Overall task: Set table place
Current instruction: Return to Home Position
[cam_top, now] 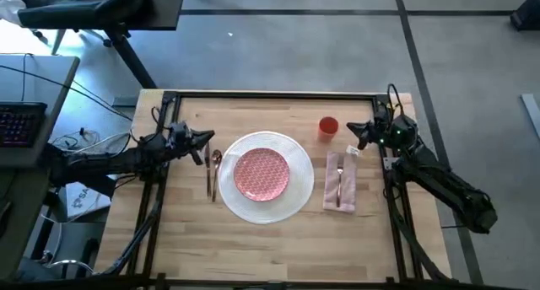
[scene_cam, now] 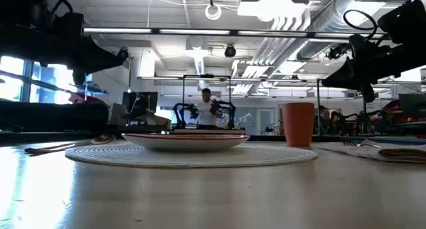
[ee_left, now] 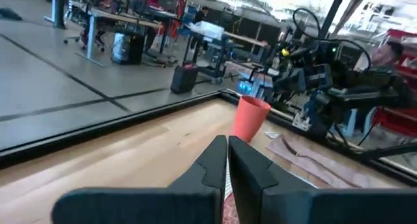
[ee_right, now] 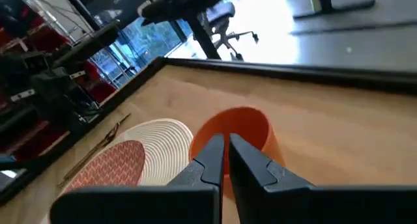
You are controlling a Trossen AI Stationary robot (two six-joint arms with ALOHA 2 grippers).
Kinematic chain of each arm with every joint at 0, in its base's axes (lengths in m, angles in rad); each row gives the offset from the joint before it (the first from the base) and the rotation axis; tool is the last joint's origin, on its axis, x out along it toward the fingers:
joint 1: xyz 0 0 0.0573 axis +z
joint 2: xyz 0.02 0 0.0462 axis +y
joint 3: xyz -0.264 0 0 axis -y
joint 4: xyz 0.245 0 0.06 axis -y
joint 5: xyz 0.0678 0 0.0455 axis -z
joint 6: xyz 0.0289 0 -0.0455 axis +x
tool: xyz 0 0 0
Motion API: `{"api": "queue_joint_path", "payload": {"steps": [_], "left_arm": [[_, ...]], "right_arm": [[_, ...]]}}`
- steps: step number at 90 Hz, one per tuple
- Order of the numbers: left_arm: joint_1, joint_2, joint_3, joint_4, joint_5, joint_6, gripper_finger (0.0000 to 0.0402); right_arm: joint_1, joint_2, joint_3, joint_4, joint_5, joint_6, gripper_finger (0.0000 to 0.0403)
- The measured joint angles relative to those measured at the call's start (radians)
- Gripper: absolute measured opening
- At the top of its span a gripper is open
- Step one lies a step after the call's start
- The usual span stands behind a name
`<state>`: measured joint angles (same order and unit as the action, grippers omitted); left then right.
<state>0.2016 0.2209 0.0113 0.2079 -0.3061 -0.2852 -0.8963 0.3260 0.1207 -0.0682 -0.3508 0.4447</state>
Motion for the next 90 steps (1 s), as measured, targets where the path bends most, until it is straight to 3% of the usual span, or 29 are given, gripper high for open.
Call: {"api": "queue_joint_path", "payload": {"steps": [24,56,71,90], "left_arm": [[0.0,-0.034,0.0,-0.155,0.0,-0.053,0.0],[0.0,-0.021,0.001,-0.158,0.01,-0.097,0.0],[0.0,-0.02,0.001,-0.158,0.009,-0.097,0.0],[0.0,-0.017,0.001,-0.158,0.008,-0.097,0.0]], "right_arm": [[0.0,0.0,0.0,-0.021,0.0,-0.007,0.0],[0.004,0.0,0.0,-0.025,0.001,-0.007,0.0],[0.163,-0.088,0.0,-0.059,0.113,-0.008,0.0],[0.361,-0.274,0.0,-0.141,0.131,-0.008,0.0]]}}
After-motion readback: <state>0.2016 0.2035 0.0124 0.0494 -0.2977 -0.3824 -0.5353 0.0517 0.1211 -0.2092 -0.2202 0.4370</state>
